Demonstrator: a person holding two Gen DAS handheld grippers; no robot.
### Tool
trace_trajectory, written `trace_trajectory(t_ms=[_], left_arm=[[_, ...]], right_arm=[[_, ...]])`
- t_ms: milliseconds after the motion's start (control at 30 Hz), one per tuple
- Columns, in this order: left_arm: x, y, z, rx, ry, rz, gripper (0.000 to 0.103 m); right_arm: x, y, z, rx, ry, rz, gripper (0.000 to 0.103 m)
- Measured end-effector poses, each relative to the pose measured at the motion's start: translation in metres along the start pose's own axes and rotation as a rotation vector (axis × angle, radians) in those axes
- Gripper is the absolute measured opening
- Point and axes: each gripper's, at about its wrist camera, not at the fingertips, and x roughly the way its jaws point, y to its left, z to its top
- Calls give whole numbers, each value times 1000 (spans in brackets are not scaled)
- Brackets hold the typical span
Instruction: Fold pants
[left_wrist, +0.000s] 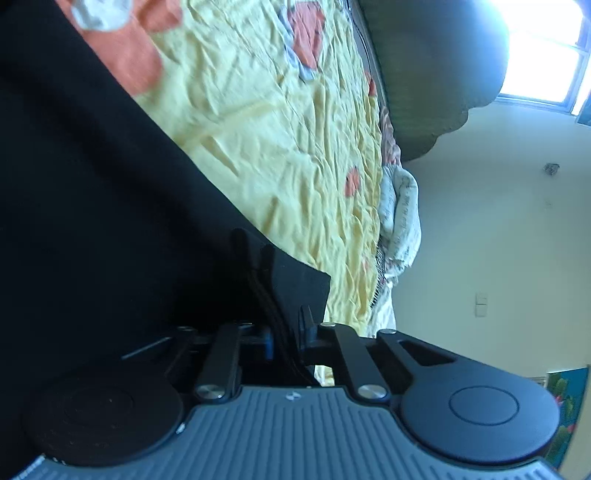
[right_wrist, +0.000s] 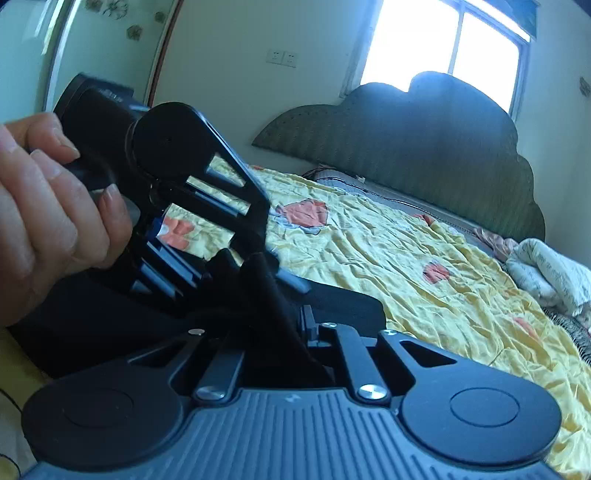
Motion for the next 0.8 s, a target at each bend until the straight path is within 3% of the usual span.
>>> trace_trajectory(t_ms=[67,200,333,400,567,600,633,800], left_arm=[[0,-1,0,31,-4,25,5],[-6,-1,-1,96,-16,64,5],[-5,-3,0,131,-18,100,22],[-4,-2,-1,141,-15,112,23],[-5,0,-5,155,-22,110,22],[-5,-2,-6,173,-27,120,18],[-6,-4,-7,193,-35,134,7],[-17,-17,-15,290,-94,224,7]], right_arm=[[6,6,0,-31,44,7,8],[4,22,-2,-94,30,-31,9],[2,29,-2,-103,29,-51,10],[1,30,-2,-113,25,-53,10],[0,36,-2,-146,41,-68,12],[0,38,-3,-154,47,-70,12],[-1,39,-3,-162,46,-70,12],[1,45,0,-182,56,-43,12]])
